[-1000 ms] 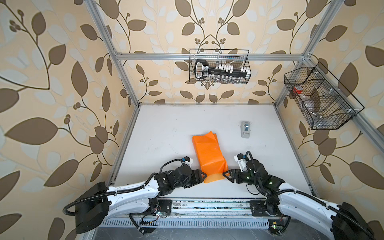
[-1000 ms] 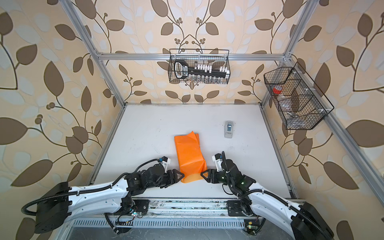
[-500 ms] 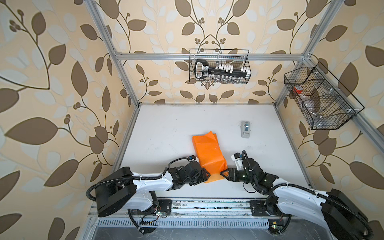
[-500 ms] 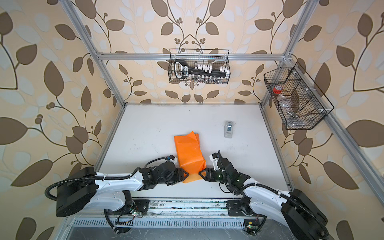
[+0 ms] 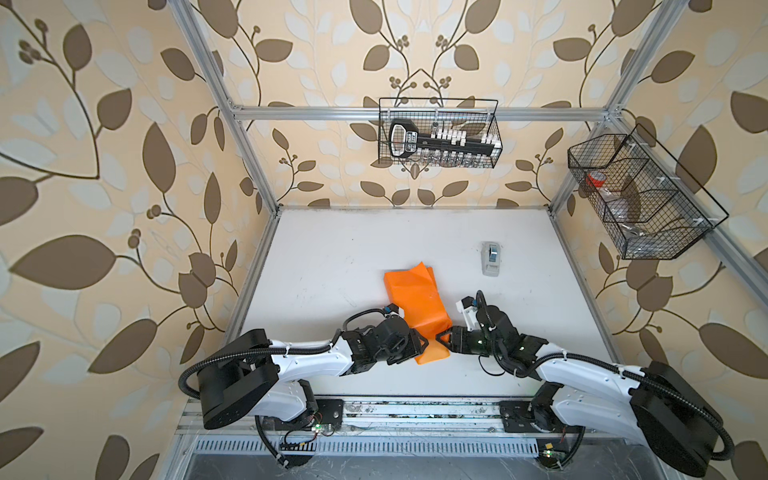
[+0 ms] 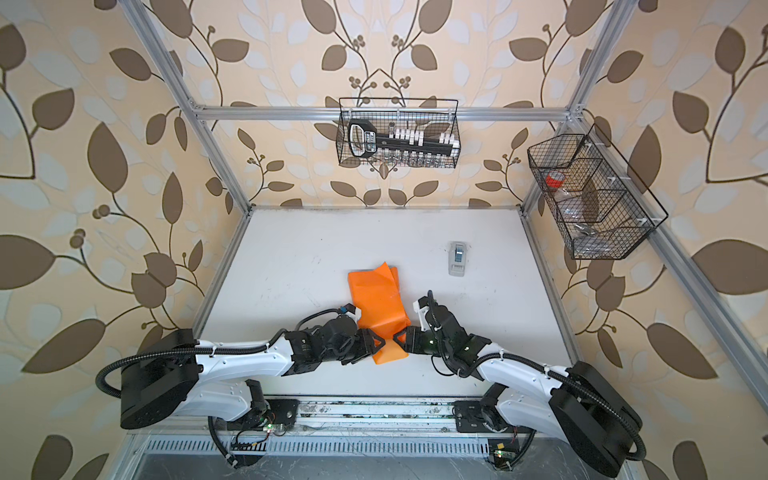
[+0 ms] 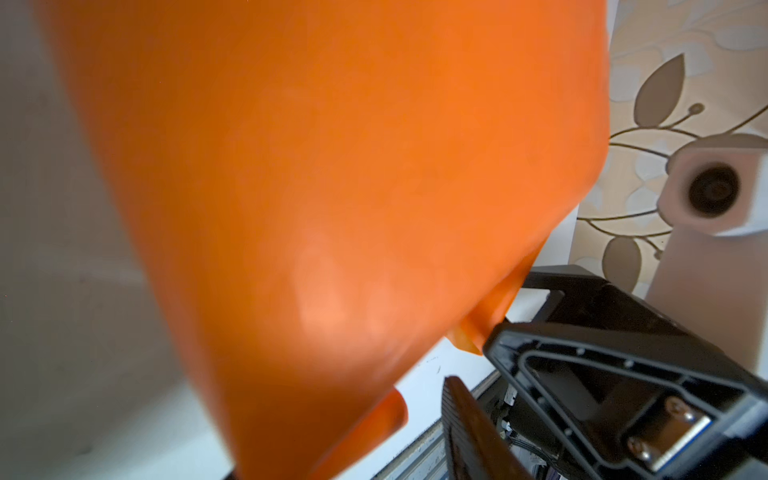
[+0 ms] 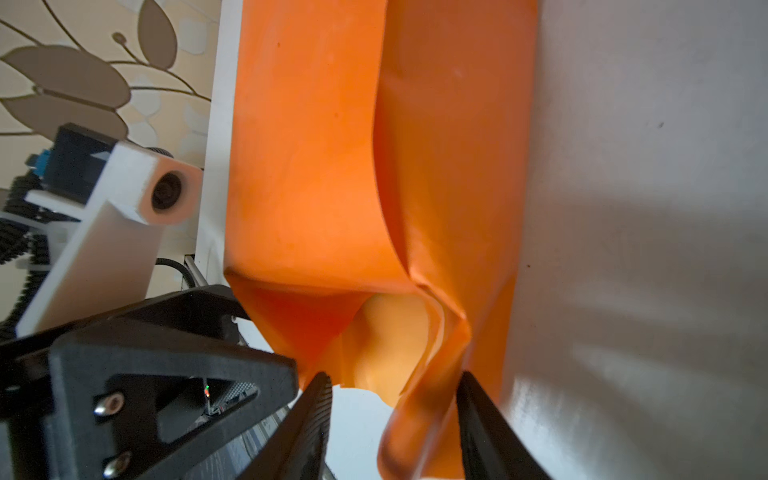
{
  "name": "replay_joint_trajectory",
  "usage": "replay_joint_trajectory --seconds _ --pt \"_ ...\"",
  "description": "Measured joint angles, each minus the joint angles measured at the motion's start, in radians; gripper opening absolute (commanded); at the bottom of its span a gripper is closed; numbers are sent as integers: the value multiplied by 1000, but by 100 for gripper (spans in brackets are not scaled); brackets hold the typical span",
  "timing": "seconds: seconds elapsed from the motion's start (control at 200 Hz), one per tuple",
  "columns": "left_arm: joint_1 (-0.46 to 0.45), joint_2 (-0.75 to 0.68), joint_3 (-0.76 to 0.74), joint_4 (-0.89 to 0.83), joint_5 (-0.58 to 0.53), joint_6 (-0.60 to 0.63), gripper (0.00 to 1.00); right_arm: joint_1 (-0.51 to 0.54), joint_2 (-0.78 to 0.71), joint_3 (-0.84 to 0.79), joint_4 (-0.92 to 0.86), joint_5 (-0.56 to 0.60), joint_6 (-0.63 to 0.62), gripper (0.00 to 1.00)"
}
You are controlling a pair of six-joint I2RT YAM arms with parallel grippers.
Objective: Wrap the gift box in paper
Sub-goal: 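Bring the right gripper back to the package's near end beside the left gripper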
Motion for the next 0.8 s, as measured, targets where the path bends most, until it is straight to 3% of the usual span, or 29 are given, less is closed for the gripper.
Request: replay_joint_trajectory --seconds 0.305,0.57,0.8 --pt "0 58 0 92 -1 -8 50 11 52 -5 140 -32 86 49" --pt "0 128 -1 181 -4 -11 51 10 128 -67 359 -44 231 65" --pt "0 155 -2 227 -24 -8 51 3 230 -112 563 -39 340 67"
